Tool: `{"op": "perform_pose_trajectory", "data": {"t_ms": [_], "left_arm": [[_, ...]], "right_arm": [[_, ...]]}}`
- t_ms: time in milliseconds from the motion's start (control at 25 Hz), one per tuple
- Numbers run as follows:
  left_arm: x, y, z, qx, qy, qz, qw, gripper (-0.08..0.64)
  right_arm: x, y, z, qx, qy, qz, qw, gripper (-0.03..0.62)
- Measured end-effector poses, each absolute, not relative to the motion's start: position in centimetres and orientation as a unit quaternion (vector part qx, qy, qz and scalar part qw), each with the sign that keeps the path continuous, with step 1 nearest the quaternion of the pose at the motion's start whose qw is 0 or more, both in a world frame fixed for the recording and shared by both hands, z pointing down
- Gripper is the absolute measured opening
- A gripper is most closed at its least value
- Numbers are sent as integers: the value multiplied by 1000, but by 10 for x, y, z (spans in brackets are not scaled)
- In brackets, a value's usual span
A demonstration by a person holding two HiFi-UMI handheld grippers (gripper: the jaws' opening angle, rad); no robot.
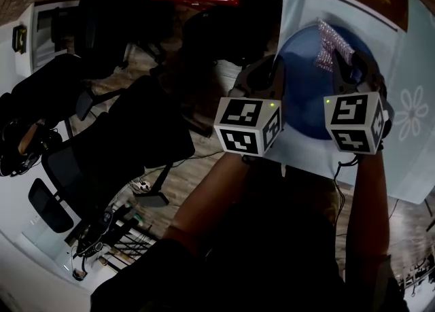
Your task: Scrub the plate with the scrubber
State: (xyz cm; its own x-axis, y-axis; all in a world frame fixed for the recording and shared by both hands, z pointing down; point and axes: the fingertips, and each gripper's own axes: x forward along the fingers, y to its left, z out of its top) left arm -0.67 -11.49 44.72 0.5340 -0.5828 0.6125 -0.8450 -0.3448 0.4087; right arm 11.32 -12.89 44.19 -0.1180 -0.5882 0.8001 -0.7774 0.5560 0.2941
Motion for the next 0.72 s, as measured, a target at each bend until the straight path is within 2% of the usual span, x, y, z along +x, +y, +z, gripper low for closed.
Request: {"op": "perform_pose_trajectory", "data": {"t_ms": [440, 720], "left_arm": [[-6, -115, 445, 802, -449, 193, 343, 35], [-6, -114, 446, 802, -450, 193, 342, 35]], "right_arm": [[163, -105, 445, 383, -703, 96, 591, 86], [167, -76, 447, 343, -694, 114, 623, 83]]}}
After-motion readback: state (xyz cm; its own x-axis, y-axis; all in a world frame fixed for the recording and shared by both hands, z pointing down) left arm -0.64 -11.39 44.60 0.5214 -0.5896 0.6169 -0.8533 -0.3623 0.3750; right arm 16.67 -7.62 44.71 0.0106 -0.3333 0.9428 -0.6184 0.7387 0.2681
